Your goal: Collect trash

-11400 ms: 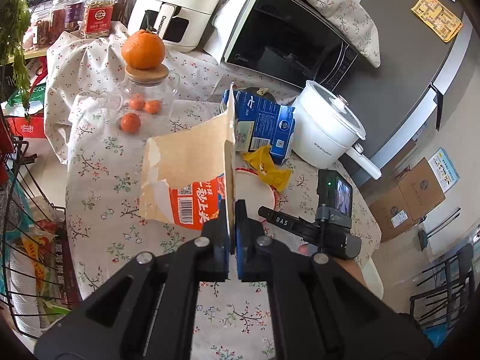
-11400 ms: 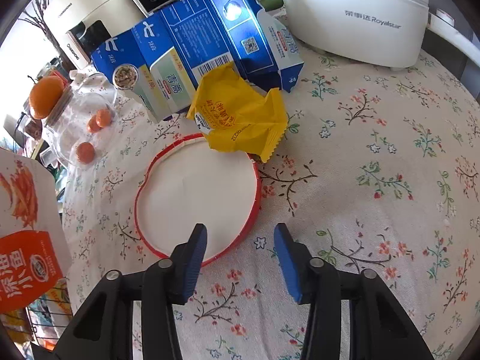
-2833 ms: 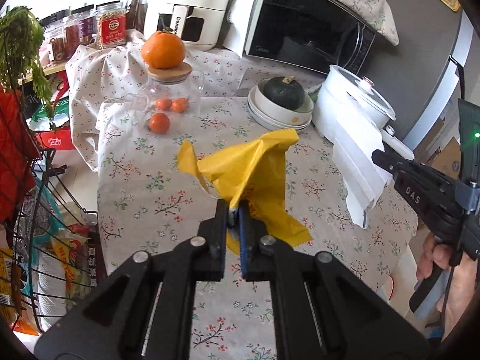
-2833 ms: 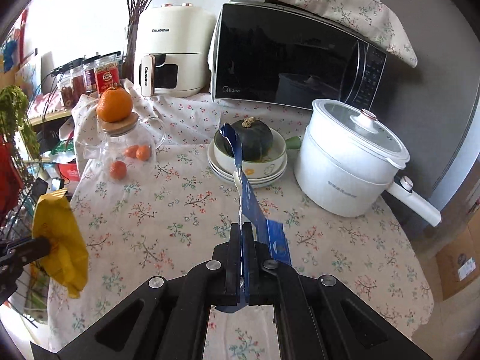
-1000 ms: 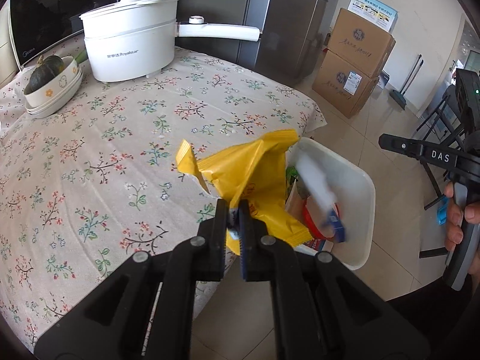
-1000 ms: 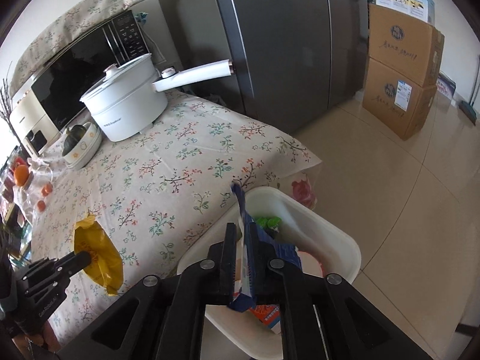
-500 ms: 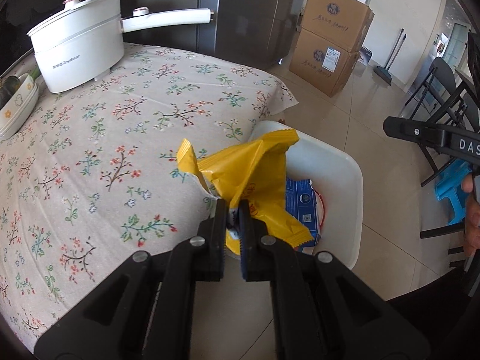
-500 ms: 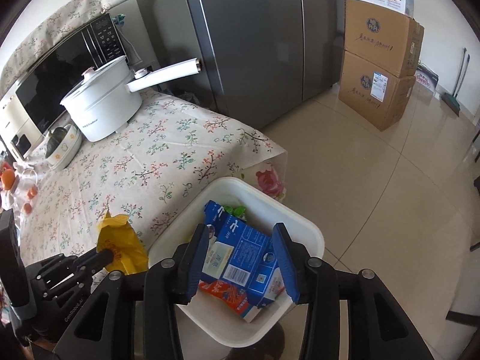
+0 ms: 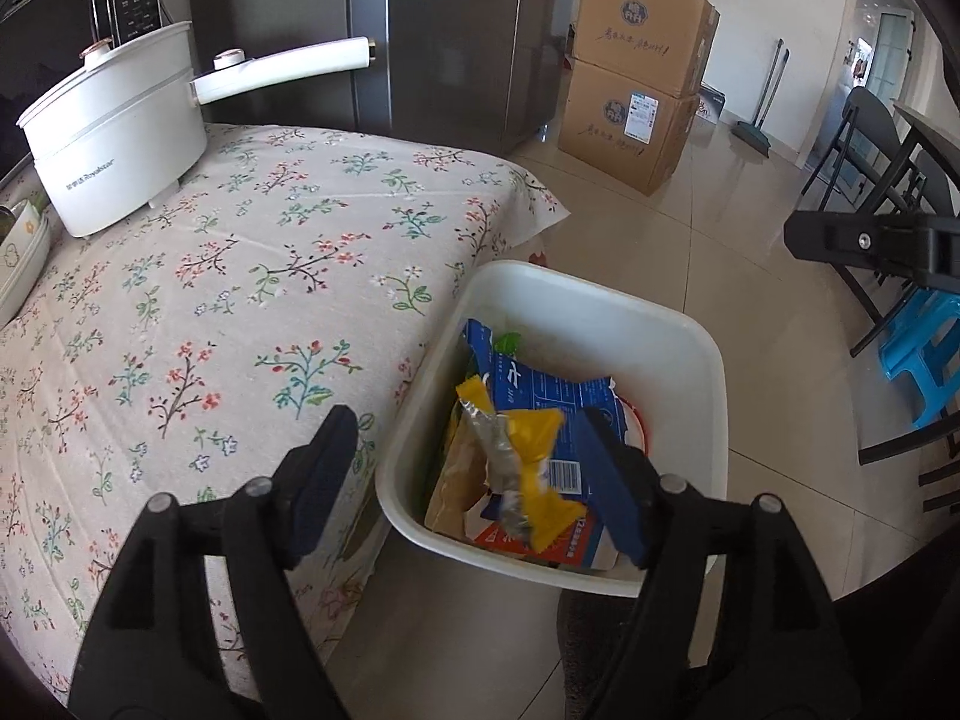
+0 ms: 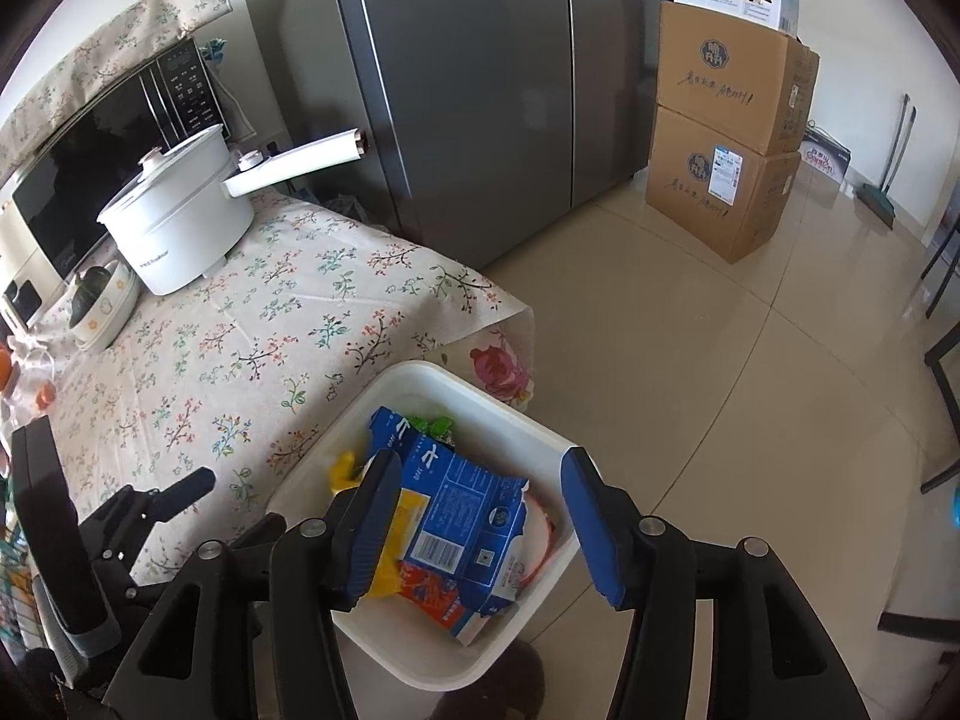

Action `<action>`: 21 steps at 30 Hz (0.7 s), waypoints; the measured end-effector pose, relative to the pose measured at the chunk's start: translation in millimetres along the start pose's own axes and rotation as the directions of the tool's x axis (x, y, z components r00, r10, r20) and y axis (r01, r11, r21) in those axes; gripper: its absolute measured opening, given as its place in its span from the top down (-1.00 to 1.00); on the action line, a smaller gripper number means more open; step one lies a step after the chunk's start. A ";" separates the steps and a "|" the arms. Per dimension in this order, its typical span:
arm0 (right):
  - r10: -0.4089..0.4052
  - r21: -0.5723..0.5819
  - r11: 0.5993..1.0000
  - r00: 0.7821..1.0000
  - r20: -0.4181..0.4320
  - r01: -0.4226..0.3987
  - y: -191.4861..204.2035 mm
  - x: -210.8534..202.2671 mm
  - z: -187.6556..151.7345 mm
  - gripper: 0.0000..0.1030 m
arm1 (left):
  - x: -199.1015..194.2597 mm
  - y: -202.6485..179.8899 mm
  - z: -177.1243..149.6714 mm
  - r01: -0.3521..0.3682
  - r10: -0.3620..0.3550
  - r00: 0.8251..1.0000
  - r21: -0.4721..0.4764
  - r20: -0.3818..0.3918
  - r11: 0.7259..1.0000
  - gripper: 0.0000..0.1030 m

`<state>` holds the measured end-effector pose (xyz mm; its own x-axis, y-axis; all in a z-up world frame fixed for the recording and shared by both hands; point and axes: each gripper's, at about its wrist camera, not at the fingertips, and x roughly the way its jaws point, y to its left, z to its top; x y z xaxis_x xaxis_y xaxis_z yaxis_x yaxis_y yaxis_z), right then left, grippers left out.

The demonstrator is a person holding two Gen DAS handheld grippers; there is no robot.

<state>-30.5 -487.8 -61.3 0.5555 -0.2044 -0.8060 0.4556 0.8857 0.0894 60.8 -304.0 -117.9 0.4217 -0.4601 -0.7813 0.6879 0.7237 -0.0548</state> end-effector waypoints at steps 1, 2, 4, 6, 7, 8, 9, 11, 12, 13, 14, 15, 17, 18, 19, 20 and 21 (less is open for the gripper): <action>0.001 0.000 1.000 1.000 0.002 -0.001 0.1 -0.8 0.2 -0.15 | -1.9 1.7 0.4 -0.009 0.009 1.000 -0.006 -0.004 1.000 -0.49; 0.003 0.001 1.000 1.000 0.003 -0.003 0.8 -1.9 0.3 -0.16 | -5.6 3.9 0.2 -0.019 0.019 1.000 -0.016 -0.005 1.000 -0.54; 0.006 0.005 1.000 1.000 0.000 -0.006 3.4 -3.6 1.6 -0.20 | -15.6 8.3 -2.0 -0.030 0.030 1.000 -0.038 0.005 0.999 -0.63; 0.021 0.004 1.000 1.000 0.008 -0.021 8.1 -7.7 2.5 -0.24 | -26.7 12.3 -4.4 -0.051 0.052 0.999 -0.050 0.014 0.997 -0.68; 0.025 0.000 1.000 1.000 0.016 -0.025 11.4 -10.6 2.6 -0.28 | -33.7 14.4 -5.9 -0.063 0.065 0.998 -0.055 0.020 0.996 -0.70; 0.027 -0.005 1.000 0.999 0.025 -0.027 15.1 -14.0 2.1 -0.31 | -41.3 16.9 -7.8 -0.074 0.076 0.997 -0.064 0.028 0.995 -0.76; 0.028 -0.010 1.000 0.999 0.033 -0.028 18.9 -17.7 1.0 -0.36 | -48.7 19.9 -9.8 -0.087 0.090 0.995 -0.074 0.035 0.993 -0.83; 0.042 -0.017 0.999 0.998 0.041 -0.041 26.6 -24.1 -2.1 -0.44 | -65.9 26.6 -14.9 -0.109 0.114 0.992 -0.102 0.049 0.989 -0.91; 0.050 -0.022 0.999 0.998 0.042 -0.049 30.6 -27.0 -3.6 -0.50 | -75.0 29.8 -18.3 -0.124 0.131 0.990 -0.118 0.055 0.985 -0.95; 0.056 -0.029 0.998 0.998 0.041 -0.055 35.1 -30.6 -6.2 -0.56 | -83.8 33.7 -21.8 -0.138 0.147 0.987 -0.136 0.061 0.981 -0.96; 0.059 -0.037 0.998 0.997 0.044 -0.057 39.9 -34.6 -8.8 -0.58 | -91.0 37.3 -25.2 -0.154 0.165 0.984 -0.154 0.064 0.976 -0.98; 0.061 -0.050 0.997 0.997 0.053 -0.058 45.0 -39.5 -11.5 -0.61 | -99.0 40.9 -29.1 -0.173 0.186 0.981 -0.170 0.064 0.970 -0.98; 0.065 -0.081 0.995 0.995 0.077 -0.059 57.4 -51.2 -16.9 -0.65 | -112.9 48.1 -36.8 -0.209 0.225 0.973 -0.194 0.060 0.958 -0.99; 0.069 -0.097 0.993 0.994 0.090 -0.060 63.7 -57.2 -19.8 -0.68 | -119.4 51.3 -40.8 -0.230 0.246 0.968 -0.201 0.056 0.952 -0.99; 0.074 -0.115 0.991 0.992 0.105 -0.062 70.1 -63.8 -23.2 -0.73 | -125.8 54.4 -44.9 -0.256 0.271 0.961 -0.206 0.050 0.944 -0.99; 0.076 -0.134 0.989 0.990 0.119 -0.060 76.4 -69.3 -27.1 -0.76 | -131.8 57.8 -48.8 -0.277 0.293 0.955 -0.213 0.049 0.937 -0.99; 0.073 -0.155 0.987 0.988 0.136 -0.052 82.9 -75.0 -31.4 -0.84 | -138.6 61.8 -53.0 -0.293 0.311 0.949 -0.224 0.047 0.930 -0.99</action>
<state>-56.2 -385.9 -11.8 0.6769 -0.1936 -0.7101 0.3127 0.9490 0.0393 13.6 -168.2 -46.0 0.6421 -0.2361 -0.7293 0.3837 0.9226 0.0392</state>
